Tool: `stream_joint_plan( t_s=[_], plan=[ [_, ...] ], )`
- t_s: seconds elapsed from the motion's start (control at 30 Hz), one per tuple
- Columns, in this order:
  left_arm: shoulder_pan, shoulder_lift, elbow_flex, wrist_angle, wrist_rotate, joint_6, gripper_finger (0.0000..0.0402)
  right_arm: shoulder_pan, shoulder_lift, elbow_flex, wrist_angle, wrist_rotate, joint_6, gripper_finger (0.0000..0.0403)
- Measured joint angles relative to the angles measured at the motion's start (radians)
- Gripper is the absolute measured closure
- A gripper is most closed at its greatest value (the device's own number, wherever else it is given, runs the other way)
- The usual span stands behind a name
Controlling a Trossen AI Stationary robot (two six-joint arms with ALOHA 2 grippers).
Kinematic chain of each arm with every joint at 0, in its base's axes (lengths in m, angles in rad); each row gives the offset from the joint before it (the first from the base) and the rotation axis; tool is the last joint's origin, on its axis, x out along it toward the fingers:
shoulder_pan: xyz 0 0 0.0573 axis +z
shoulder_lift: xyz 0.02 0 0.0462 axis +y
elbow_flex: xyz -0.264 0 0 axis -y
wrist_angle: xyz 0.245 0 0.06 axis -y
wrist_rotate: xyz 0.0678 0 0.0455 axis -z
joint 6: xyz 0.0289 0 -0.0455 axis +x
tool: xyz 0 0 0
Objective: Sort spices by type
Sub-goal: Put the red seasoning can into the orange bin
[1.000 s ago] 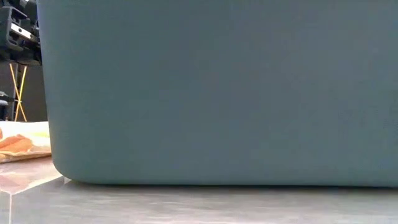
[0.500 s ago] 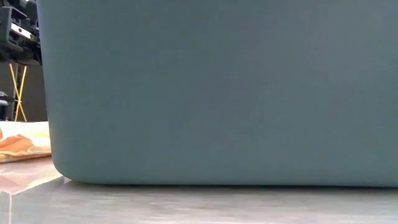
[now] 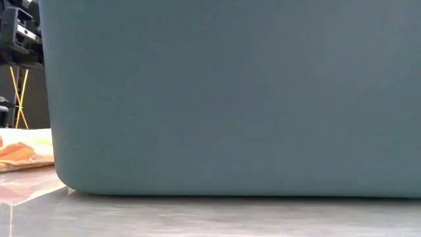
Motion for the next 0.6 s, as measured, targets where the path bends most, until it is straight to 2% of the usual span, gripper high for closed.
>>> stream_joint_plan(
  t_s=[0.3, 0.6],
  plan=[
    [0.0, 0.0, 0.0, 0.015, 0.0, -0.002, 0.0402, 0.191, 0.0, 0.0, 0.025, 0.008, 0.063, 0.0403],
    [0.0, 0.0, 0.0, 0.116, 0.0, -0.037, 0.0402, 0.235, 0.009, 0.0, 0.023, 0.036, 0.166, 0.0403]
  ],
)
